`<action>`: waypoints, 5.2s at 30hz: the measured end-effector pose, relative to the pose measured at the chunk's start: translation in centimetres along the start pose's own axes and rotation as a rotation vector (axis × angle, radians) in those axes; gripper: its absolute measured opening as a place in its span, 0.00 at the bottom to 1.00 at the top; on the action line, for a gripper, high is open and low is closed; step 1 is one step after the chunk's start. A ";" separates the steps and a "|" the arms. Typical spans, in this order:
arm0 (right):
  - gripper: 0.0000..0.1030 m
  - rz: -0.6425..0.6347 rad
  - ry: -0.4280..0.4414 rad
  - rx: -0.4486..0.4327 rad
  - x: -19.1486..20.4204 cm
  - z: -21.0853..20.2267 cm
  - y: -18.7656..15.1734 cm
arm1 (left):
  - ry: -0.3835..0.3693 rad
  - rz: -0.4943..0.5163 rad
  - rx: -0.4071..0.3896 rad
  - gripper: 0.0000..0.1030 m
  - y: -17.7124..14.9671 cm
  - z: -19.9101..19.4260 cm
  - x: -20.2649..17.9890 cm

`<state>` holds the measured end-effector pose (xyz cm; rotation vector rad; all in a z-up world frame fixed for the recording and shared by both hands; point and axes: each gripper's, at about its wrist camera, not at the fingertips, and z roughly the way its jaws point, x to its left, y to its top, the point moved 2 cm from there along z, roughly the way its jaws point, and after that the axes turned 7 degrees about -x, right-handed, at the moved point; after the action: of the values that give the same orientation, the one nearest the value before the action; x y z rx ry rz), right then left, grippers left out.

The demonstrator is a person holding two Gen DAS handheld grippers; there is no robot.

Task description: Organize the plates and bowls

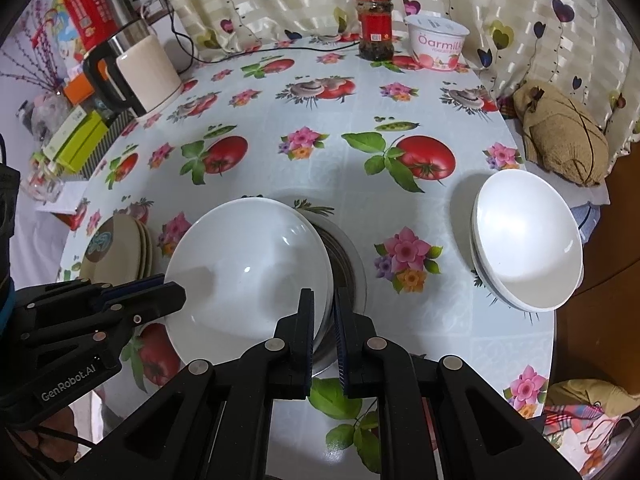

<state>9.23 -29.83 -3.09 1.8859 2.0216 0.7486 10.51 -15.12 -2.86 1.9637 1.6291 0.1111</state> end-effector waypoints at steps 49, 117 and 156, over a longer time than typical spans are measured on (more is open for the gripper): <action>0.20 0.015 0.022 -0.037 -0.7 -0.5 0.4 | -0.041 -0.010 -0.094 0.12 0.7 -1.0 0.8; 0.28 0.097 -0.045 -0.193 -6.3 -7.4 0.3 | -0.078 0.129 -0.168 0.12 4.1 -2.5 -5.9; 0.29 0.292 -0.141 -0.165 -16.6 -5.8 -0.9 | -0.191 0.152 -0.015 0.19 6.6 6.1 -13.9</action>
<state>7.23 -47.26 -1.23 2.0947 1.5694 0.8005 15.32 -30.80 -0.73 2.0186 1.3538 -0.0056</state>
